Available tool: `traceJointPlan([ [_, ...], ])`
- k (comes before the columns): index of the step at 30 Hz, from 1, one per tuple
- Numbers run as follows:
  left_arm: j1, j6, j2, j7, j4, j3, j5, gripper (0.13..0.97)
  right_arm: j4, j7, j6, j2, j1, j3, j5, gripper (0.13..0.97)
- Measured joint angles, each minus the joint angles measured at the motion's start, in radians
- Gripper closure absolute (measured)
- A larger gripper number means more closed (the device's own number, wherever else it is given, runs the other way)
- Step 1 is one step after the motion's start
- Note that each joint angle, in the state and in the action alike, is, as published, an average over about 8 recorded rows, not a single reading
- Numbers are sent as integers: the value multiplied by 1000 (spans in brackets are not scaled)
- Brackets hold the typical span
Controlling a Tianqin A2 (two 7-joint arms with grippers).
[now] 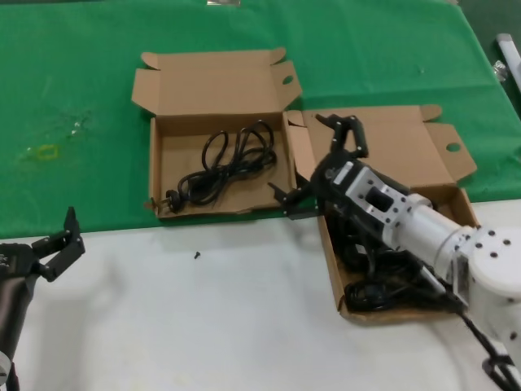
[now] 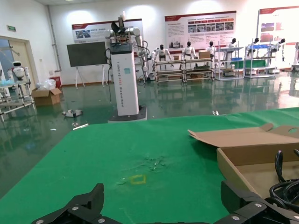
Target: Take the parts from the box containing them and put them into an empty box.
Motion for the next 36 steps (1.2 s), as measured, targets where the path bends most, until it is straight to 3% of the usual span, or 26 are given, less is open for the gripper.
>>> traceJointPlan([
  [9, 0, 0, 0, 0, 0, 0, 0, 172, 98, 103, 101, 1, -118, 49, 36, 129],
  [36, 0, 0, 0, 0, 0, 0, 0, 132, 363, 382, 376, 6, -437, 181, 134, 129],
])
